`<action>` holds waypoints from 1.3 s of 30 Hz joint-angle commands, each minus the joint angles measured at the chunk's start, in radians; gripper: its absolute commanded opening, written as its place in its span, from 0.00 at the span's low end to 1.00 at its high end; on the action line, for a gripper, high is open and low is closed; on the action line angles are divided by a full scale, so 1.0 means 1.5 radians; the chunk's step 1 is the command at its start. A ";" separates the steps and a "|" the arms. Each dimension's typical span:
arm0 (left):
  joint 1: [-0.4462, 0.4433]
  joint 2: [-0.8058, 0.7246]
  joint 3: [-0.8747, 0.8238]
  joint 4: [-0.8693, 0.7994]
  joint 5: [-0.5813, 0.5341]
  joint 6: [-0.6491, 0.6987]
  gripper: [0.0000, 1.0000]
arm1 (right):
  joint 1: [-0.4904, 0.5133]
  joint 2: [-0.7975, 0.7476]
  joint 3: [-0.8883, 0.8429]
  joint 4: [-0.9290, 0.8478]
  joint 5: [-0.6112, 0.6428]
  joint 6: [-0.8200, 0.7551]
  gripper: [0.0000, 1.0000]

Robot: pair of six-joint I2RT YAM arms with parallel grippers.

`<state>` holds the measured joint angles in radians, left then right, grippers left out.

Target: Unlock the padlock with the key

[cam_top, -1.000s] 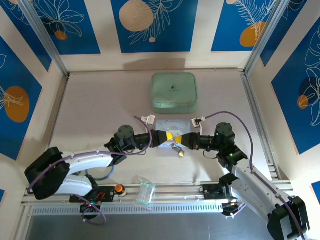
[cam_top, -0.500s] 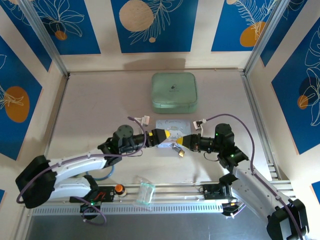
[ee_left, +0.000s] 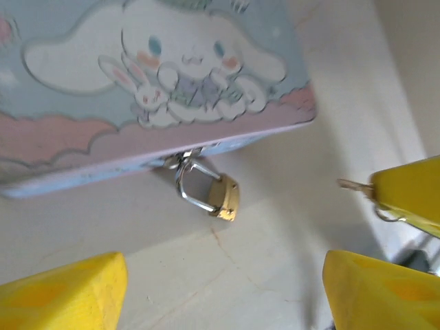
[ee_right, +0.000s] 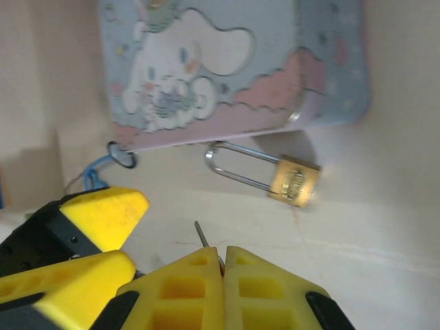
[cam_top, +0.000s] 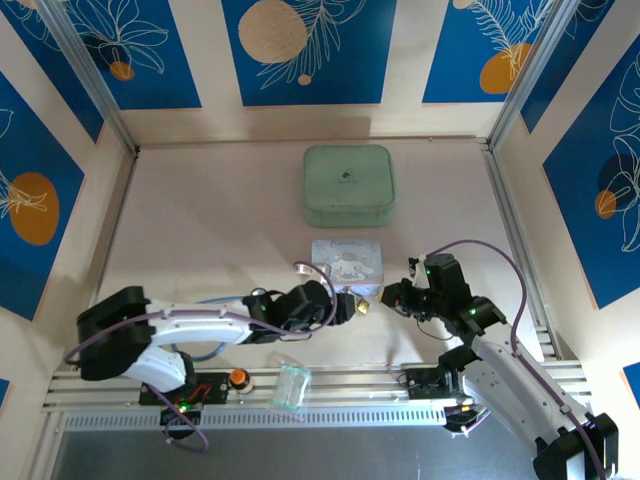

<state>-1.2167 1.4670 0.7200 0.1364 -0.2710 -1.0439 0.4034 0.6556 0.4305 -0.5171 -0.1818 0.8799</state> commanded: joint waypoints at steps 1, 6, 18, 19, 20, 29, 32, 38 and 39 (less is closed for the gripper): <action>-0.012 0.048 0.020 0.027 -0.060 -0.092 0.73 | -0.002 -0.007 0.010 -0.062 0.042 -0.027 0.00; -0.030 0.126 0.037 0.092 -0.087 -0.177 0.72 | -0.005 -0.021 0.003 -0.074 0.050 -0.030 0.00; -0.040 0.240 0.105 0.092 -0.100 -0.277 0.62 | -0.012 -0.066 -0.029 -0.072 0.035 -0.012 0.00; -0.042 0.250 0.119 0.079 -0.100 -0.278 0.60 | -0.013 -0.070 -0.029 -0.076 0.034 -0.013 0.00; -0.042 0.261 0.133 0.059 -0.091 -0.285 0.58 | -0.014 -0.071 -0.030 -0.079 0.034 -0.013 0.00; -0.052 0.329 0.178 0.030 -0.099 -0.332 0.44 | -0.021 -0.114 -0.051 -0.102 0.043 0.001 0.00; -0.052 0.345 0.201 0.021 -0.093 -0.327 0.40 | -0.024 -0.123 -0.060 -0.101 0.038 0.006 0.00; -0.055 0.382 0.229 -0.003 -0.076 -0.314 0.33 | -0.025 -0.127 -0.078 -0.085 0.031 0.018 0.00; -0.055 0.388 0.231 -0.006 -0.070 -0.320 0.33 | -0.025 -0.129 -0.082 -0.082 0.029 0.020 0.00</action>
<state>-1.2926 1.9415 1.0489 0.0711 -0.5011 -1.4910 0.3706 0.4740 0.3283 -0.6437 -0.1230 0.8906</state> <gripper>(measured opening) 0.335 0.041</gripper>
